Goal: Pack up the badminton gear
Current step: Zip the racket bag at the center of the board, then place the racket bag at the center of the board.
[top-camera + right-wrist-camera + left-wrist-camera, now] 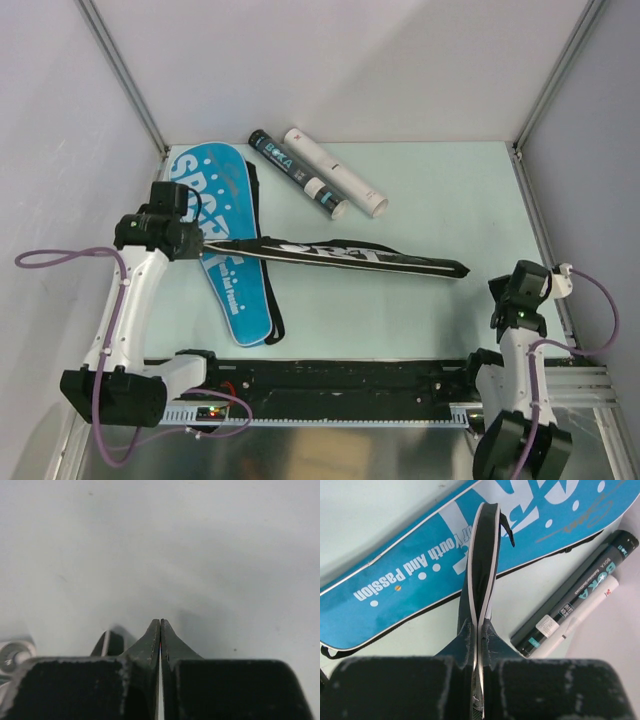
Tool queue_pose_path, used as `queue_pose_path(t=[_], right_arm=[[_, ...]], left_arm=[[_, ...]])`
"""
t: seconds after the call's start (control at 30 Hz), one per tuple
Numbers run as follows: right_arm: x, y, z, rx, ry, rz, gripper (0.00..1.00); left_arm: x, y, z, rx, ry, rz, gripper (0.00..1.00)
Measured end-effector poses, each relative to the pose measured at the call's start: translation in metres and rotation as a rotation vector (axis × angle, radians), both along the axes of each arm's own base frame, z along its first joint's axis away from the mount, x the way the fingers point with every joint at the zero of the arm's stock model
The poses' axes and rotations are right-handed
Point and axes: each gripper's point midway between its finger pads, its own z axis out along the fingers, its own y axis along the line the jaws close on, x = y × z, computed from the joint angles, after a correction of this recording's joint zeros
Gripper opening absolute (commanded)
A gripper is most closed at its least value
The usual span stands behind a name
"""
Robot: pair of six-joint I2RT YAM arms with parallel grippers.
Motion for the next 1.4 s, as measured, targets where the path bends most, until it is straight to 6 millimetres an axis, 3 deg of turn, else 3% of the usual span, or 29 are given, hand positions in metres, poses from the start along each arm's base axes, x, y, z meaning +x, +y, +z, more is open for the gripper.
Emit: queue_pose_path(t=[0.07,0.17,0.33,0.43,0.63,0.73,0.97,1.17,1.27,1.4], right_arm=[[-0.004,-0.013,-0.009,0.001,0.037,-0.038,0.00],[-0.004,-0.016,-0.020,0.005,0.077,-0.016,0.03],[0.006,0.001,-0.012,-0.022,0.047,0.135,0.33],[0.016,0.023,0.011,-0.101,0.000,0.290,0.44],[0.040,0.095,0.102,-0.324,-0.202,0.667,0.51],[0.038,0.135,0.121,-0.370,-0.263,0.844,0.59],[0.004,0.228,0.094,-0.465,-0.249,1.325,0.73],[-0.025,0.306,0.082,-0.756,-0.320,1.670,0.80],[-0.023,0.336,0.077,-0.906,-0.371,1.743,0.81],[0.003,0.360,0.072,-1.083,-0.357,1.738,0.78]], left_arm=[[0.000,0.005,0.000,0.015,0.000,0.014,0.00],[0.000,0.006,0.000,0.024,-0.001,0.018,0.00],[0.000,0.007,0.000,0.026,-0.001,0.018,0.00],[0.000,0.007,0.000,0.027,-0.001,0.017,0.00],[-0.001,0.007,0.000,0.042,0.006,-0.007,0.00],[-0.002,0.007,0.000,0.055,0.014,-0.031,0.00],[-0.003,0.010,0.003,0.097,0.021,-0.086,0.00],[-0.003,0.010,0.004,0.118,0.025,-0.116,0.00],[-0.004,0.010,0.004,0.125,0.030,-0.132,0.00],[-0.004,0.009,0.005,0.135,0.028,-0.164,0.00]])
